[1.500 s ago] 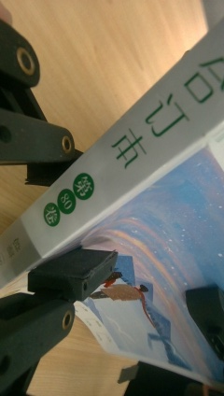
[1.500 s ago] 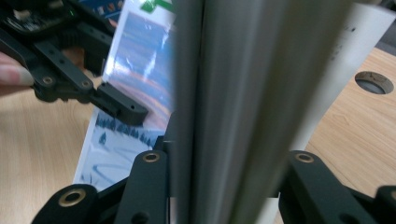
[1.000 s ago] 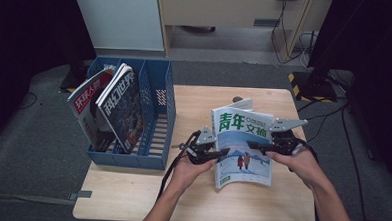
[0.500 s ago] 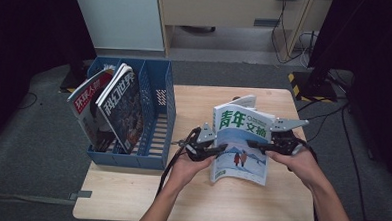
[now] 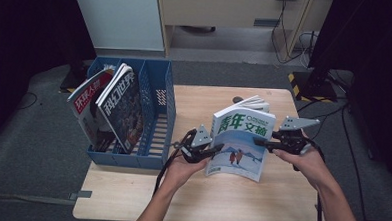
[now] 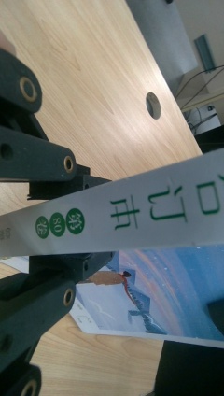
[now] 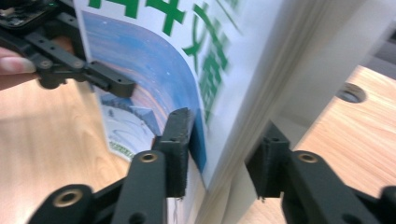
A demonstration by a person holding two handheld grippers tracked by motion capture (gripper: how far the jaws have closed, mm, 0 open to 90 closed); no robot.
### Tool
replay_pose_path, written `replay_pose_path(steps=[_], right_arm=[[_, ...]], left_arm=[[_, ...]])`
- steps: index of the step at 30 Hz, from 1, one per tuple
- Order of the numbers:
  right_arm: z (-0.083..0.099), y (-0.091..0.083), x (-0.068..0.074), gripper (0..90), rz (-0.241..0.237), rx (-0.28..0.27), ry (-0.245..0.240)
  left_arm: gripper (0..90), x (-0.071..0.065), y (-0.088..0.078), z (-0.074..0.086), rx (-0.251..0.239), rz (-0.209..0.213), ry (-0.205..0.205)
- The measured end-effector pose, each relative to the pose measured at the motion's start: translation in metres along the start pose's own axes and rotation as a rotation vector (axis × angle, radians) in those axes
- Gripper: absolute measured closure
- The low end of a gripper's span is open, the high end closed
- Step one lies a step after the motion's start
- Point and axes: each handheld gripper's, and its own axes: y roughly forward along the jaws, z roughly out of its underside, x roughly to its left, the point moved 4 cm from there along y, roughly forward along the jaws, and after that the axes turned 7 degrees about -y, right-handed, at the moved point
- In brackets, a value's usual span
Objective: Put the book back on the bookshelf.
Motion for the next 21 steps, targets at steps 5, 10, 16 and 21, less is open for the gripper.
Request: replay_pose_path(steps=[5,10,16,21], right_arm=[[-0.002,0.008,0.004,70.7,0.005,0.005,-0.015],[-0.003,0.007,0.006,79.2,-0.022,-0.018,-0.015],[-0.005,0.006,0.01,83.3,-0.046,-0.029,-0.031],[-0.006,0.006,0.013,84.1,-0.059,-0.028,-0.053]], left_arm=[[70.9,-0.002,-0.001,0.0,-0.001,-0.004,0.007],[71.0,-0.003,-0.004,0.003,-0.017,0.011,0.004],[70.5,-0.003,-0.009,0.006,-0.028,0.024,-0.004],[69.4,-0.002,-0.01,0.007,-0.03,0.04,-0.004]])
